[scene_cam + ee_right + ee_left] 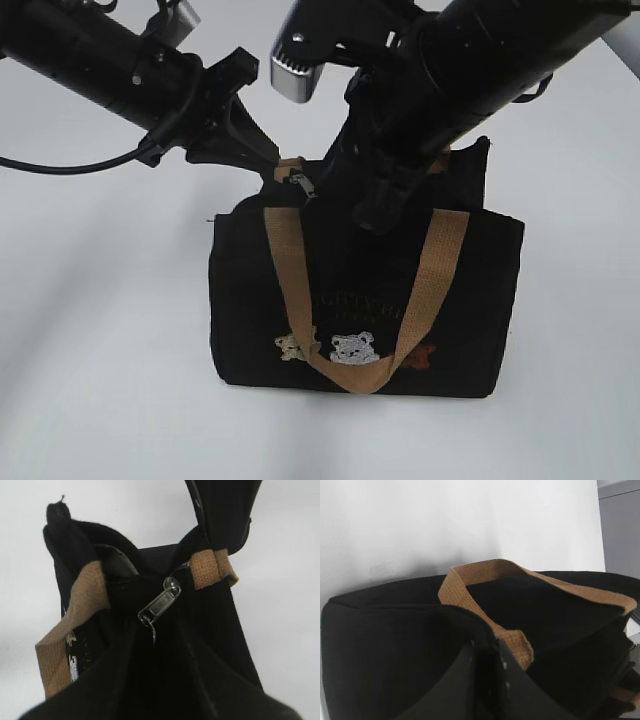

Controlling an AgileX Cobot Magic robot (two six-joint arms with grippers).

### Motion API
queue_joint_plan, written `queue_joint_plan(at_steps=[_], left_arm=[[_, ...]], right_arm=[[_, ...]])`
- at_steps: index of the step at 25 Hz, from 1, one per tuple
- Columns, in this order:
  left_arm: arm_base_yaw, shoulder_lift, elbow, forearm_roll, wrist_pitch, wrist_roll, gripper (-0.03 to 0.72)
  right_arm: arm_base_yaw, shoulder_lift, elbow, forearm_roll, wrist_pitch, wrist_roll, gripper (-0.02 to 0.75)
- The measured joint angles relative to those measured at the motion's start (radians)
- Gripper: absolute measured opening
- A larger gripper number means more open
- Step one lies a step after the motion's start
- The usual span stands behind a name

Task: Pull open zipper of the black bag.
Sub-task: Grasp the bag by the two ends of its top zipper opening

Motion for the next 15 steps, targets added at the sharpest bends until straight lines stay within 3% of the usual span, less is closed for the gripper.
queue_joint_plan(at_steps=[12, 15], left_arm=[[0.0, 0.0, 0.0, 0.0, 0.0, 0.0, 0.029], [0.0, 0.0, 0.0, 0.0, 0.001, 0.0, 0.029]], right_arm=[[0.0, 0.045, 0.0, 0.001, 0.001, 0.0, 0.202], [0.0, 0.045, 0.0, 0.0, 0.003, 0.0, 0.117]])
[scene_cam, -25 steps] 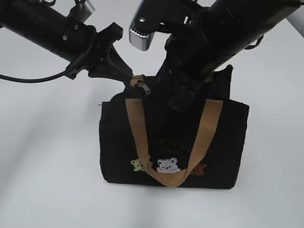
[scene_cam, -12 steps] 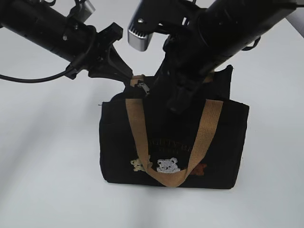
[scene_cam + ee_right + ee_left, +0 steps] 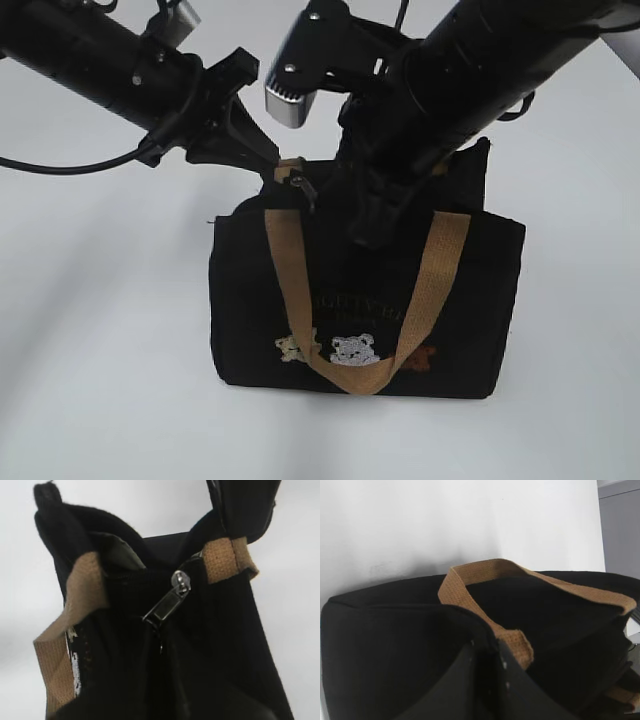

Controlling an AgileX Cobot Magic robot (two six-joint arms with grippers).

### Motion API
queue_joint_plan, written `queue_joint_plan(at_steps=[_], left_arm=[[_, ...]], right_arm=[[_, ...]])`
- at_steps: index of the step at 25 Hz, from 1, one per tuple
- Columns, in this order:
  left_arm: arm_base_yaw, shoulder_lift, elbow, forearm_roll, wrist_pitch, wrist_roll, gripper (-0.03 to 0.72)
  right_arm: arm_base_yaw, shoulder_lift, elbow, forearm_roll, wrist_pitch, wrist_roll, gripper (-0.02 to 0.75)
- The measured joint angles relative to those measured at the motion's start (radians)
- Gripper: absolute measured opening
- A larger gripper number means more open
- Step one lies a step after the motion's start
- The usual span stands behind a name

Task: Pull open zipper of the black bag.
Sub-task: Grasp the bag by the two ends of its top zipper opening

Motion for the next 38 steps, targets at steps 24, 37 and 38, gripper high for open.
queue_joint_plan(at_steps=[24, 37, 38], left_arm=[[0.0, 0.0, 0.0, 0.002, 0.004, 0.0, 0.029], [0.0, 0.0, 0.0, 0.003, 0.006, 0.0, 0.029], [0.0, 0.0, 0.0, 0.003, 0.006, 0.0, 0.029]], right_arm=[[-0.064, -0.107, -0.002, -0.318, 0.134, 0.255, -0.001], [-0.154, -0.149, -0.002, -0.015, 0.171, 0.126, 0.001], [-0.154, -0.147, -0.002, 0.062, 0.164, 0.04, 0.015]])
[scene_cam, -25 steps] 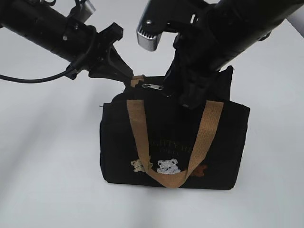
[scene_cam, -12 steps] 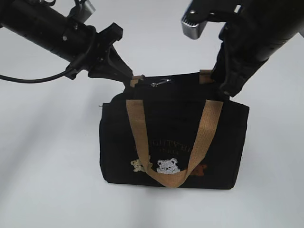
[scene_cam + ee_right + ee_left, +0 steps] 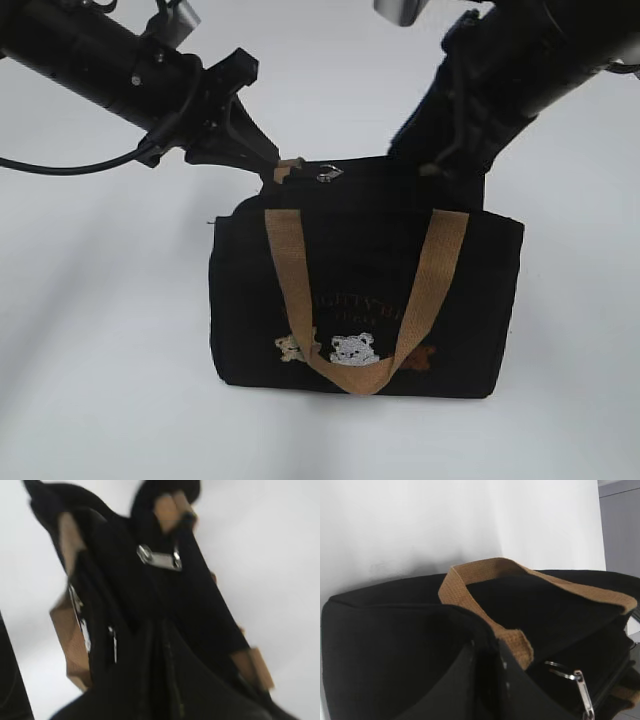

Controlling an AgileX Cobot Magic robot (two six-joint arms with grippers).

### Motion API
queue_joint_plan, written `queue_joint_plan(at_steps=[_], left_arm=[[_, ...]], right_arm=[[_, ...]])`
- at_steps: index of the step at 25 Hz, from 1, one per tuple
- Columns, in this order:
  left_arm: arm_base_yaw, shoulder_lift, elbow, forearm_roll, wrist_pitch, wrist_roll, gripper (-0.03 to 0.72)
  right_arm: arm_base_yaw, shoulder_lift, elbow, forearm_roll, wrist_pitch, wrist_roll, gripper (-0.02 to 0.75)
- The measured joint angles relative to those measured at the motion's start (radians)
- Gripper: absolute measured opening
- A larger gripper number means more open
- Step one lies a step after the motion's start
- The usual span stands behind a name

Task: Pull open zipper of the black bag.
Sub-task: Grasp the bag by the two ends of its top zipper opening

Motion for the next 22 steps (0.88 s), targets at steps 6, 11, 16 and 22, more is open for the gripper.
queue_joint_plan(at_steps=[6, 11, 16, 22], left_arm=[[0.0, 0.0, 0.0, 0.0, 0.003, 0.0, 0.029], [0.0, 0.0, 0.0, 0.0, 0.01, 0.0, 0.029], [0.0, 0.0, 0.0, 0.001, 0.01, 0.0, 0.029], [0.0, 0.0, 0.0, 0.001, 0.01, 0.0, 0.029]], right_arm=[[0.0, 0.071, 0.0, 0.245, -0.083, -0.383, 0.213], [0.0, 0.151, 0.0, 0.253, -0.112, -0.447, 0.248], [0.0, 0.166, 0.0, 0.268, -0.156, -0.454, 0.25], [0.012, 0.169, 0.0, 0.274, -0.167, -0.465, 0.232]])
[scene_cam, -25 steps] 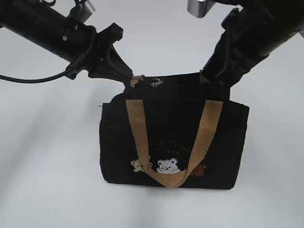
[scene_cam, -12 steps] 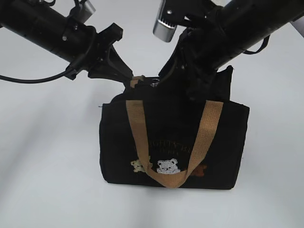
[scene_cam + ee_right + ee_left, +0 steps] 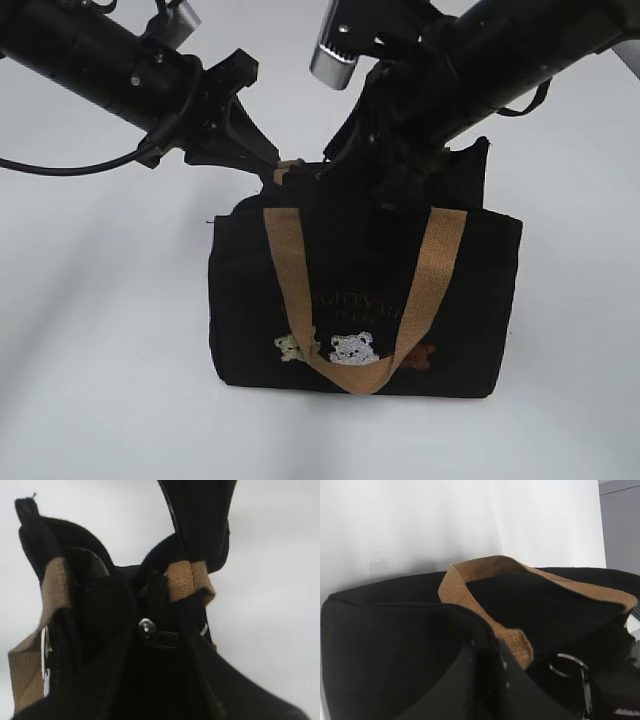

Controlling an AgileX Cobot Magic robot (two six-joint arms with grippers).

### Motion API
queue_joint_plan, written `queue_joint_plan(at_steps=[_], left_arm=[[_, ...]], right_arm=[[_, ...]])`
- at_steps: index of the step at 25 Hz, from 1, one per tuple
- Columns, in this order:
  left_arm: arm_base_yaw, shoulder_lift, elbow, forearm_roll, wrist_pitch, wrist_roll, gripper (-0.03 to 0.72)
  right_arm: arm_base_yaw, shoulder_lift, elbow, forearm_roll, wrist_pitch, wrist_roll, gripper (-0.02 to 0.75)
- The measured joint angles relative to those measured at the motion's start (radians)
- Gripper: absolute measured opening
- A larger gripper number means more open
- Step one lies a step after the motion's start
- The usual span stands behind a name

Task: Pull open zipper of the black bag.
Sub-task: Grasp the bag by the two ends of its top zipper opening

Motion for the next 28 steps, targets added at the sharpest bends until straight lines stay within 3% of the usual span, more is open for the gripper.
queue_joint_plan(at_steps=[5, 12, 18, 25, 28], left_arm=[[0.0, 0.0, 0.0, 0.0, 0.0, 0.0, 0.029], [0.0, 0.0, 0.0, 0.0, -0.002, 0.0, 0.029], [0.0, 0.0, 0.0, 0.001, 0.0, 0.0, 0.029], [0.0, 0.0, 0.0, 0.001, 0.005, 0.0, 0.029], [0.0, 0.0, 0.0, 0.001, 0.005, 0.0, 0.029]], right_arm=[[0.035, 0.0, 0.0, 0.001, -0.043, -0.02, 0.196], [0.036, 0.001, 0.0, 0.005, -0.054, -0.013, 0.0], [0.036, -0.023, 0.0, -0.018, -0.053, 0.037, -0.001], [0.036, -0.088, 0.0, -0.284, 0.006, 0.221, -0.001], [0.036, -0.088, 0.0, -0.329, 0.044, 0.276, -0.001]])
